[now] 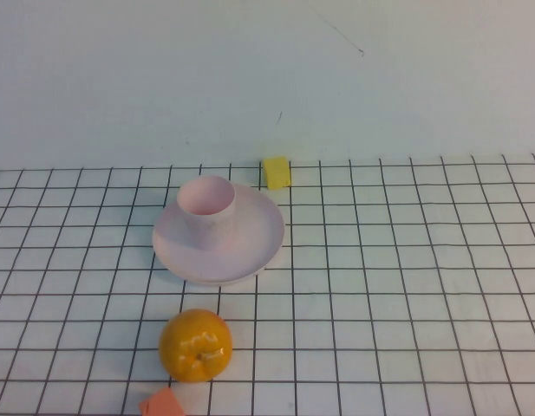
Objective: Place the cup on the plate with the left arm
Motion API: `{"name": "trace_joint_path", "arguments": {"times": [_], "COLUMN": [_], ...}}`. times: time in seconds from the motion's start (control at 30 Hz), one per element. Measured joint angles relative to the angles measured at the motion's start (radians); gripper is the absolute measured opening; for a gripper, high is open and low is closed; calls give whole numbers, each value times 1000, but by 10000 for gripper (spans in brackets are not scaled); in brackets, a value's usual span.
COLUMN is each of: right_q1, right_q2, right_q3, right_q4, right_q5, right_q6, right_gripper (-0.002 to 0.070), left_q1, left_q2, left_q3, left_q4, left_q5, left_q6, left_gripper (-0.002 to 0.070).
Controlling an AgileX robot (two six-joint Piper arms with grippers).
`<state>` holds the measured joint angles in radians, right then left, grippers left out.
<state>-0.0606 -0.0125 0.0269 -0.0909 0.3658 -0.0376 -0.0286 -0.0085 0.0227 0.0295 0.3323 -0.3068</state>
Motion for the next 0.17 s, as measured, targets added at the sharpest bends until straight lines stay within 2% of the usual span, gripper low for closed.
{"name": "trace_joint_path", "arguments": {"times": [0.17], "right_q1": [0], "right_q2": [0], "right_q3": [0], "right_q4": [0], "right_q5": [0], "right_q6": [0], "right_gripper": [-2], "left_q1": [-3], "left_q2": [0], "left_q3": [0], "left_q4": [0], "left_q5": [0], "left_q6": [0], "left_gripper": [-1]}}
